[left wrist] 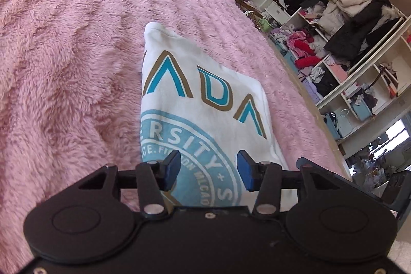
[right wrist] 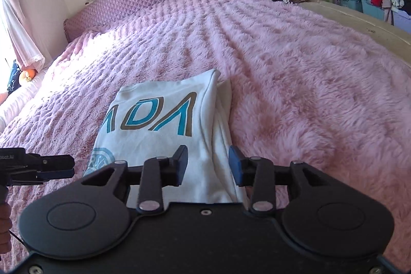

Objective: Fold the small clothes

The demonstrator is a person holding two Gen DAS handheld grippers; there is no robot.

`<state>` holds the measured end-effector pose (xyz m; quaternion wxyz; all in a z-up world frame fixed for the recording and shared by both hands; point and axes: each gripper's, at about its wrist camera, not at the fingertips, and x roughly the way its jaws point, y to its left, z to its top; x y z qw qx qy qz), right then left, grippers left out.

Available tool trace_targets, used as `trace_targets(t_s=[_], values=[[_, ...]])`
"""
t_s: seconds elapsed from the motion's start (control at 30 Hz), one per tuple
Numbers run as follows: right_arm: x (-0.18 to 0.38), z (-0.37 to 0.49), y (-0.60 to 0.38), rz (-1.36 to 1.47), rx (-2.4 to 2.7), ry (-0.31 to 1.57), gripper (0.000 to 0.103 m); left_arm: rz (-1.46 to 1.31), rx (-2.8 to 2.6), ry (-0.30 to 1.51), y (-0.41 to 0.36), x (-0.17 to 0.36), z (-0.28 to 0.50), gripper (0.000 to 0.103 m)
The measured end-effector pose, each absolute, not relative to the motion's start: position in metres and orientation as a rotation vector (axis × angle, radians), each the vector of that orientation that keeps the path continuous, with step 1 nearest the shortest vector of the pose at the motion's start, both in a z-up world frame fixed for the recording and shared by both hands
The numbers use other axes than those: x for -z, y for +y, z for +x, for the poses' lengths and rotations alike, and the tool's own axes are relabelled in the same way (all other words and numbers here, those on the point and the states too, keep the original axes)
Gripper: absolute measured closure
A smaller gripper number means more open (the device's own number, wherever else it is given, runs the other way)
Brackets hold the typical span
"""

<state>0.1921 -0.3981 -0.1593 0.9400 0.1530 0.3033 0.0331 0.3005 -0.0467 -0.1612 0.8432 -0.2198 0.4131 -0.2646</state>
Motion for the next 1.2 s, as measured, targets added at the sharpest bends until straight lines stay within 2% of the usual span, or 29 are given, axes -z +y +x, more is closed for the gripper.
trace_targets(t_s=[0.23, 0.37, 0.47, 0.77, 1.2], values=[[0.17, 0.158, -0.392, 0.306, -0.153, 0.626, 0.067, -0.448, 0.564, 0.971, -0.062, 0.192, 0.265, 0.055], [0.182, 0.165, -0.386, 0.259, -0.094, 0.721, 0.07, -0.452, 0.559, 0.976, -0.064, 0.208, 0.265, 0.053], [0.19, 0.165, -0.389, 0.279, -0.083, 0.747, 0.07, -0.488, 0.556, 0.99, -0.06, 0.204, 0.267, 0.053], [0.157, 0.153, -0.362, 0.24, -0.132, 0.656, 0.068, -0.456, 0.572, 0.921, -0.057, 0.166, 0.238, 0.051], [0.202, 0.161, -0.358, 0.262, -0.109, 0.755, 0.069, -0.432, 0.559, 1.007, -0.068, 0.211, 0.248, 0.049]])
